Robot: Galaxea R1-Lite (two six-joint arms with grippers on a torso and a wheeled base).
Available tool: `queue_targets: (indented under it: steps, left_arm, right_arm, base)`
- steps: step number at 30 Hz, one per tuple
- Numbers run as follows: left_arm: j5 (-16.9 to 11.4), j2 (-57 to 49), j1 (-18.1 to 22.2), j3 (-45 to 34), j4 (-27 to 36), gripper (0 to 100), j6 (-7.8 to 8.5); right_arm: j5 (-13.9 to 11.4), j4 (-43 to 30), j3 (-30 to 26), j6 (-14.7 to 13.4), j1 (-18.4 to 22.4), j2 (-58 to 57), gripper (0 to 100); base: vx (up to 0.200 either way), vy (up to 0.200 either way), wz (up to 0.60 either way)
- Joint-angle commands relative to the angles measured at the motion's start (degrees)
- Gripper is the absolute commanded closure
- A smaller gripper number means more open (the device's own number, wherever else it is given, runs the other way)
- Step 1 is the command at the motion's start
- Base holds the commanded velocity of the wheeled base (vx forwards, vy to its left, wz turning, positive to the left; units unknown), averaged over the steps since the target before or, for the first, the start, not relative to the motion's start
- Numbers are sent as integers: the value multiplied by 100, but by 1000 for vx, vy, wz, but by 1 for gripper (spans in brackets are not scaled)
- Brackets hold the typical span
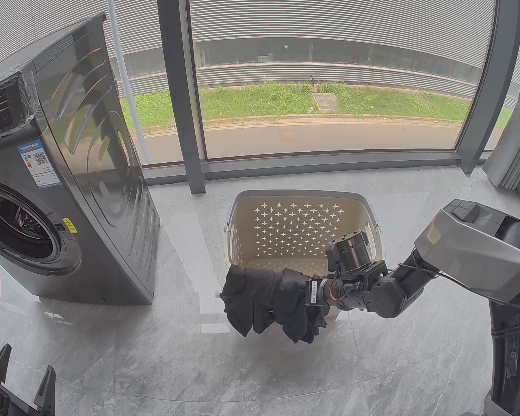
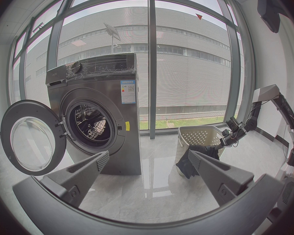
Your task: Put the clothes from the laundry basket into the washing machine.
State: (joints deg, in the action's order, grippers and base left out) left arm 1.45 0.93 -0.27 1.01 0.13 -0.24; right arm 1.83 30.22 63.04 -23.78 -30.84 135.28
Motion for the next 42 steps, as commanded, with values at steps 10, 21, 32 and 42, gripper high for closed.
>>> queue_targets:
  steps: [10,21,32,42]
  left_arm:
    - [-4,-93,0,-101,-5,0,-2]
    - [-4,-93,0,-101,-5,0,-2]
    - [-4,-93,0,-101,-5,0,16]
    - [-4,-93,0,-101,-5,0,7]
  right_arm:
    - [37,133,7,67,61,245,0]
    - [46,107,499,181,184,719,0]
    - [63,142,587,304,149,728,100]
    - [63,160,534,287,114,719,100]
  base:
    - [0,0,0]
    - [0,0,0]
    - [0,0,0]
    - [0,0,0]
